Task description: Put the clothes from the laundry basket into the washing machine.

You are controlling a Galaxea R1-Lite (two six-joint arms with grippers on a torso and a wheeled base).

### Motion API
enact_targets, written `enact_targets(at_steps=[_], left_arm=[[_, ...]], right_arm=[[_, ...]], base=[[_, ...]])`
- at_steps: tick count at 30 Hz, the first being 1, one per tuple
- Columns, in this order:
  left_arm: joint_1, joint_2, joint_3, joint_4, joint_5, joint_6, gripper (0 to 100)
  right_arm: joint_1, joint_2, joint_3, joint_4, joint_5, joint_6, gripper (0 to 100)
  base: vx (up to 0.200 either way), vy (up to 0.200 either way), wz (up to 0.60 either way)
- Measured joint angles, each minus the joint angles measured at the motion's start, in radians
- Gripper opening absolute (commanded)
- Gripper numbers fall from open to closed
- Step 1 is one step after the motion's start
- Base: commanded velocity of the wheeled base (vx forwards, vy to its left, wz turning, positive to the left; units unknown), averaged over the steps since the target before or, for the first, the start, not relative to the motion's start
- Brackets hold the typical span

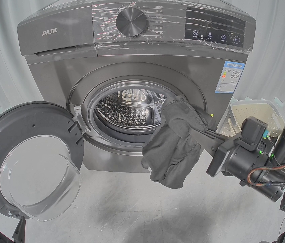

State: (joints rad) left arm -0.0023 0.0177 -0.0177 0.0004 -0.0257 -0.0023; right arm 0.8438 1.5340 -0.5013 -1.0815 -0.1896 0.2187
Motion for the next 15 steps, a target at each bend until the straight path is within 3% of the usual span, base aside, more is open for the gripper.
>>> enact_targets(at_steps=[6,13,15], left_arm=[[0.000,0.003,-0.049,-0.017,-0.040,-0.004,100],[-0.001,0.119,-0.200,-0.024,-0.275,-0.004,100],[-0.001,0.161,-0.212,-0.031,-0.311,-0.003,100]], right_arm=[[0.000,0.075,-0.047,-0.024,-0.058,-0.004,0],[-0.006,0.149,-0.116,-0.028,-0.135,-0.003,0],[-0.007,0.163,-0.132,-0.028,-0.145,-0.002,0]], base=[[0.000,0.000,0.00],[0.000,0.000,0.00],[0.000,0.000,0.00]])
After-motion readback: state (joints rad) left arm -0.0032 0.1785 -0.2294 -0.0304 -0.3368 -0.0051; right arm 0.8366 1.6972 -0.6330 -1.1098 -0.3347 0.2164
